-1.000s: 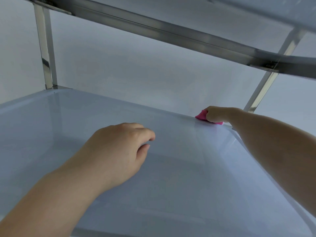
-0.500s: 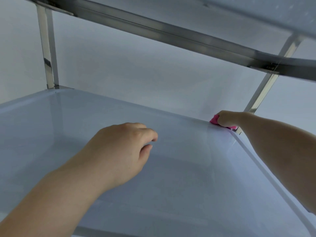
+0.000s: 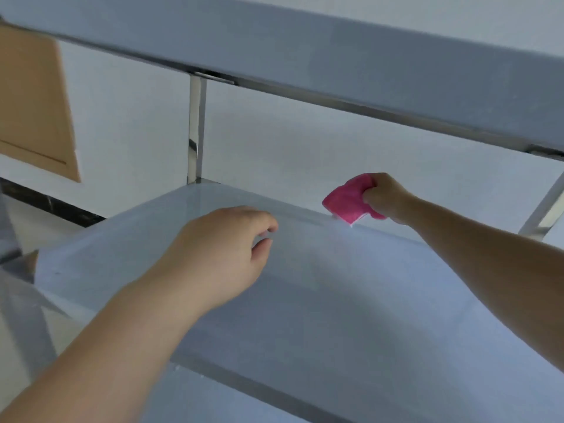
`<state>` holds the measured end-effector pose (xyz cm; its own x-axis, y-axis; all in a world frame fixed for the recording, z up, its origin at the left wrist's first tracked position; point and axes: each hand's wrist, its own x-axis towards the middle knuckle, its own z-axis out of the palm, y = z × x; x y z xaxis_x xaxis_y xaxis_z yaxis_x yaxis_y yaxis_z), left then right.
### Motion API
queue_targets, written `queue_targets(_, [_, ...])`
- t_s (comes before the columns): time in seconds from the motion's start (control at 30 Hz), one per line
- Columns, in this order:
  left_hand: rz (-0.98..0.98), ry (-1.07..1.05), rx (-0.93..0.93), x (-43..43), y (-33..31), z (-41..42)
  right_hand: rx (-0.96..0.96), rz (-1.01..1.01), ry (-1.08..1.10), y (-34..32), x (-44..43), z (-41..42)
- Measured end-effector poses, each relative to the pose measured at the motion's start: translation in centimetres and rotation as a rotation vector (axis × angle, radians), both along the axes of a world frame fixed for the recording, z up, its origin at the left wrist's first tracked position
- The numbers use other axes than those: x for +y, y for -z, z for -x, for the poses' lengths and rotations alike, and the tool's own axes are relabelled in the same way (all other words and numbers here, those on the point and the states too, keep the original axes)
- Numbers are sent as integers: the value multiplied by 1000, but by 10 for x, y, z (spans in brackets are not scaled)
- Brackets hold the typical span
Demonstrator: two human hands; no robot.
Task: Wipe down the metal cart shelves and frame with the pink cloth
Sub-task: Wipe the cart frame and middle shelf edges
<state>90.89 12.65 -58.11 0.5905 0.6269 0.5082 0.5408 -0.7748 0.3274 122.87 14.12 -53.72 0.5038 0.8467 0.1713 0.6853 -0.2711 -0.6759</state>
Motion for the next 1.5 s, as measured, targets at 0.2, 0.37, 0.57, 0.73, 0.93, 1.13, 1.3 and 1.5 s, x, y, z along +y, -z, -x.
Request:
queue_targets(0.2, [49, -150, -153, 11, -5, 44, 280, -104, -365, 4, 4, 128])
queue_targets(0.37, [174, -225, -264, 4, -9, 87, 484, -153, -643, 7, -10, 228])
queue_targets(0.57, [387, -366, -388, -7, -16, 181, 590, -84, -754, 11, -10, 328])
queue_targets(0.73, [551, -557, -419, -37, -71, 277, 691, 112, -853, -25, -27, 420])
queue_targets(0.93, [565, -767, -561, -62, -251, 378, 876, 155, -870, -198, -26, 519])
queue_targets(1.13, [584, -714, -768, -72, -466, 430, 767, 165, -883, -413, -10, 565])
queue_targets(1.3, [595, -635, -798, -77, -570, 456, 734, 142, -935, -525, -8, 584])
queue_targets(1.5, [628, -554, -724, -55, -593, 458, 741, 108, -936, -549, -1, 576])
